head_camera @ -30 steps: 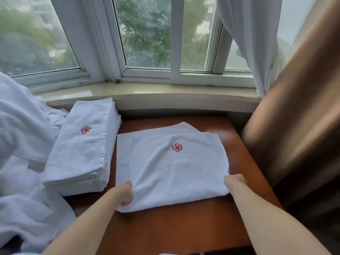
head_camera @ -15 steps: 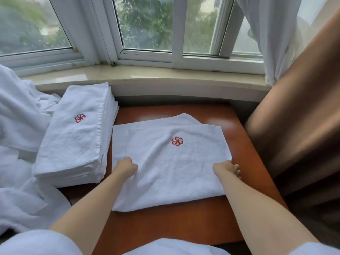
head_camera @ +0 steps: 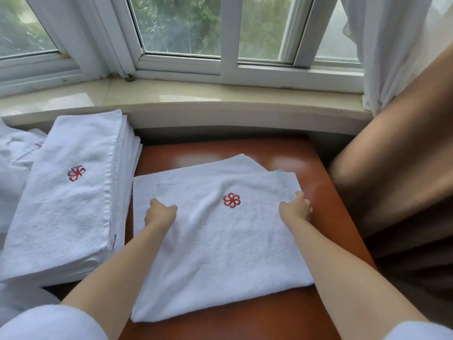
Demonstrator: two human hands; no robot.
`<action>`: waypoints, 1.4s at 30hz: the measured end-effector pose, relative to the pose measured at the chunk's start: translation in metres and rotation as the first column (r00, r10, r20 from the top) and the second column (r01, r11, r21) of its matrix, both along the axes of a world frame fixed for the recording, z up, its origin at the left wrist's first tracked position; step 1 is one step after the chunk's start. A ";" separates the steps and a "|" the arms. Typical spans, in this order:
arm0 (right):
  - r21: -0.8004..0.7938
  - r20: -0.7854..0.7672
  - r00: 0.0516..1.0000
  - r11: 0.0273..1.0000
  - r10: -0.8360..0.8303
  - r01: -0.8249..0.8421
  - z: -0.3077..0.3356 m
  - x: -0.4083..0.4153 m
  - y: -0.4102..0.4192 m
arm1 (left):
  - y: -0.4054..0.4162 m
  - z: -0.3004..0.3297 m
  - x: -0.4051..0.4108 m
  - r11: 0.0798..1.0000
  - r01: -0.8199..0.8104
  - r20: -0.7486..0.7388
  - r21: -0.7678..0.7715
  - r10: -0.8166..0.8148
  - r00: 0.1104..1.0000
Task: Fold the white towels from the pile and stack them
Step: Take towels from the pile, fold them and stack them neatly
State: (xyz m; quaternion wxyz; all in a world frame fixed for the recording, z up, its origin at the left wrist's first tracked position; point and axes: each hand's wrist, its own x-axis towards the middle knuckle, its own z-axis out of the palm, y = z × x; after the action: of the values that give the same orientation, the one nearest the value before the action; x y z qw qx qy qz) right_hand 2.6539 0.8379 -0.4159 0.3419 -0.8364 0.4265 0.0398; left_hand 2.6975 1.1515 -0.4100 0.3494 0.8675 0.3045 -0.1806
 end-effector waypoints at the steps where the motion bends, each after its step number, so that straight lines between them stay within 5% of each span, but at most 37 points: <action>1: 0.002 0.012 1.000 1.000 -0.021 0.021 0.000 0.005 0.000 | -0.002 -0.002 0.005 0.999 -0.032 0.016 -0.020 0.032 0.999; 5: 0.050 0.055 0.989 0.989 -0.140 0.137 -0.005 0.025 -0.004 | -0.003 -0.012 0.021 0.992 -0.094 0.034 -0.086 0.098 0.995; 10: 0.102 0.051 0.994 0.991 -0.097 0.091 -0.005 0.046 0.002 | 0.001 -0.014 0.027 0.980 -0.113 0.163 -0.166 0.141 0.977; 16: 0.341 0.188 0.967 0.935 -0.174 0.102 -0.004 0.065 0.011 | 0.011 -0.004 0.036 0.938 -0.045 0.212 -0.343 0.124 0.969; 21: 0.144 0.103 0.968 0.966 -0.229 0.213 0.013 0.074 0.020 | 0.019 0.005 0.046 0.937 0.099 0.146 -0.336 -0.052 0.988; 25: -0.120 0.267 0.962 0.988 -0.062 0.097 0.027 0.077 0.030 | 0.020 0.003 0.047 0.978 0.098 0.362 -0.186 -0.024 0.932; 31: 0.031 0.329 0.944 0.999 0.020 -0.031 0.039 0.082 0.046 | 0.021 0.005 0.046 0.980 0.097 0.327 -0.176 -0.034 0.944; 33: -0.007 0.361 0.930 0.997 0.071 -0.074 0.043 0.082 0.050 | 0.017 0.012 0.044 0.984 0.104 0.423 -0.142 -0.035 0.906; 37: -0.179 0.462 0.885 0.983 0.057 0.030 0.059 0.083 0.048 | 0.008 0.032 0.033 0.992 -0.114 0.682 -0.060 0.124 0.721; 42: -0.191 0.487 0.871 0.981 0.061 0.037 0.074 0.105 0.040 | 0.016 0.049 0.044 0.947 -0.313 0.722 -0.074 0.267 0.638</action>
State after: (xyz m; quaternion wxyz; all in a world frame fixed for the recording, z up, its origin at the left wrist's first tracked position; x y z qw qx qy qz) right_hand 2.7589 0.8781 -0.3424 0.3555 -0.8510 0.3224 -0.2131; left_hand 2.7417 1.1679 -0.3605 0.4399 0.8171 0.2820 0.2435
